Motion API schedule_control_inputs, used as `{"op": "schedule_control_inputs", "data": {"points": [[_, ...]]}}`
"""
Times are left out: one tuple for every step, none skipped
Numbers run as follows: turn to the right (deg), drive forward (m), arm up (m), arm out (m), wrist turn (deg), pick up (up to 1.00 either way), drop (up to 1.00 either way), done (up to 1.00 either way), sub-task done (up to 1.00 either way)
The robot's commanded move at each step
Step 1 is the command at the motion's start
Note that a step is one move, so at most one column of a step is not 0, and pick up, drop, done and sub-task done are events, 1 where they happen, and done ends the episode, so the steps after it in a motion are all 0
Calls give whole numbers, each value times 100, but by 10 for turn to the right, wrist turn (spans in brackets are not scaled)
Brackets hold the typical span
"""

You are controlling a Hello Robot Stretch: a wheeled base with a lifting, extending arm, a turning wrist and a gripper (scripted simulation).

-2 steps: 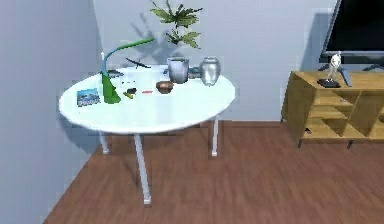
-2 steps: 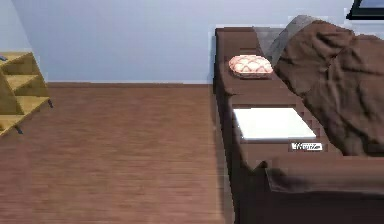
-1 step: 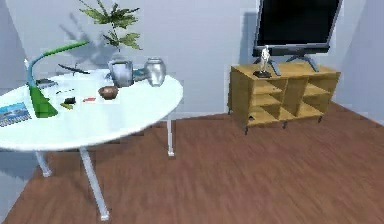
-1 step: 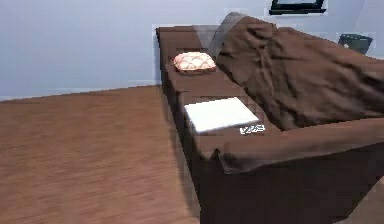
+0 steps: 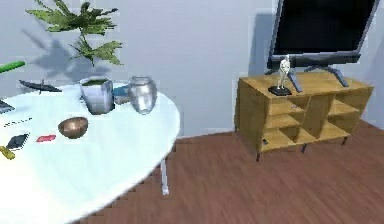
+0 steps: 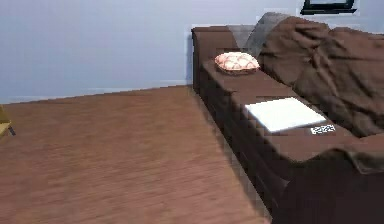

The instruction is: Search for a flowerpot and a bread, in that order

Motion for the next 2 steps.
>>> {"op": "schedule_control_inputs", "data": {"points": [[-210, 0, 0, 0, 0, 0, 0, 0, 0], [0, 0, 0, 0, 0, 0, 0, 0, 100]]}}
